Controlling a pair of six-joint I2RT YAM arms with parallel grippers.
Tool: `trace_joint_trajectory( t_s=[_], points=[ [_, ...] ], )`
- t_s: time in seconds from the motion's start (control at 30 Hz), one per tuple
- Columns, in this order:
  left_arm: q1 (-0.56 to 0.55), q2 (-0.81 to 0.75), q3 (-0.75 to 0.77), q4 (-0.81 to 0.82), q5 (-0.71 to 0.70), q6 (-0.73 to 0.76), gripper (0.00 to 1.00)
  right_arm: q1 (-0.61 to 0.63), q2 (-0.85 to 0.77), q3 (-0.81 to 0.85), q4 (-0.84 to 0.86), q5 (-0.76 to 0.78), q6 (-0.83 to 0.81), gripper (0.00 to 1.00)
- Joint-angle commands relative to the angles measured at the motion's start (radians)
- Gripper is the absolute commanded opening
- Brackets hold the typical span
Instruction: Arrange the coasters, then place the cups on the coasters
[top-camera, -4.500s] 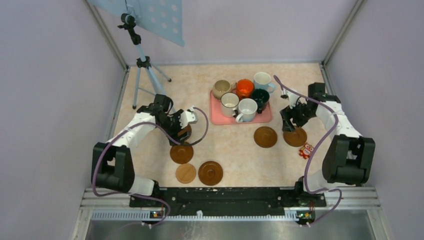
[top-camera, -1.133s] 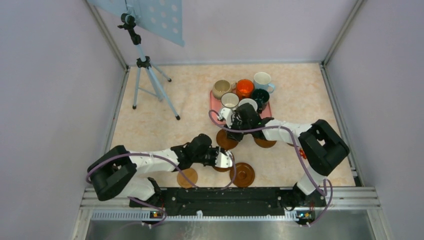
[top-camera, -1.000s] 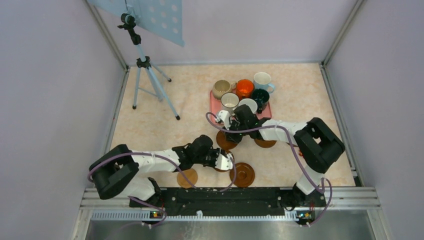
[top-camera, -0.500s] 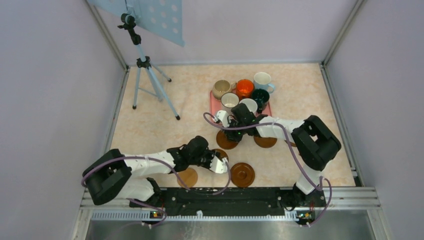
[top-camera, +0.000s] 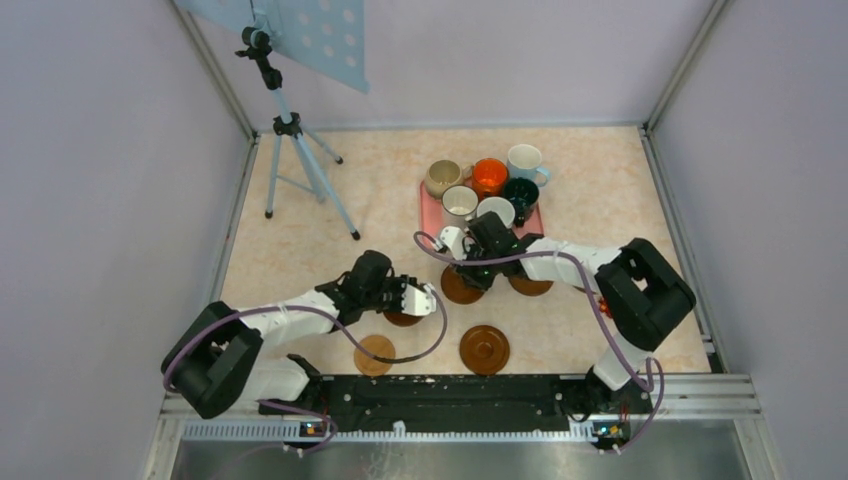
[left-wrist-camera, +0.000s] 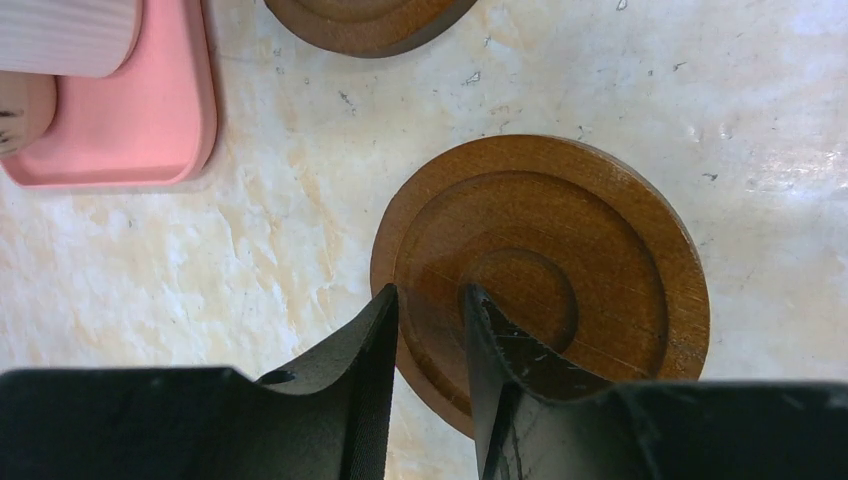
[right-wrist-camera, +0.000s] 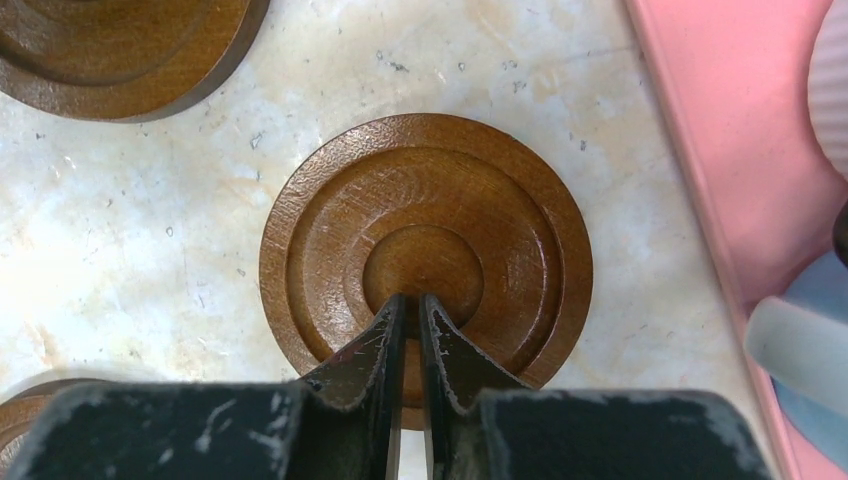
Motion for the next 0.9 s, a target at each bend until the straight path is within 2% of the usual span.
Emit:
trace_joint_trajectory(
  t_s=[0.0, 0.23, 0.37, 0.5, 0.63, 0.77, 0.87],
  points=[
    [0.013, 0.027, 0.004, 0.004, 0.008, 0.026, 0.38, -0.017, -0.032, -0.043, -0.088, 0.044, -0.007, 0.10],
    [0.025, 0.075, 0.074, 0.004, 0.014, -0.063, 0.40, -0.050, -0.054, -0.048, -0.092, 0.042, -0.007, 0.12],
    [0.042, 0.029, 0.104, -0.032, 0.048, -0.122, 0.44, -0.050, -0.090, -0.031, -0.080, 0.028, -0.006, 0.21],
    [0.082, -0.039, 0.153, -0.134, 0.144, -0.237, 0.52, -0.050, -0.144, -0.010, -0.070, -0.005, 0.009, 0.32],
    [0.141, -0.135, 0.173, -0.235, 0.258, -0.300, 0.66, -0.050, -0.219, -0.013, -0.067, -0.062, 0.010, 0.42],
    [0.231, -0.194, 0.176, -0.380, 0.347, -0.243, 0.78, -0.048, -0.293, -0.064, -0.073, -0.115, -0.041, 0.55],
    [0.260, -0.231, 0.151, -0.468, 0.371, -0.165, 0.82, -0.020, -0.307, -0.109, -0.067, -0.081, -0.061, 0.59]
  ],
)
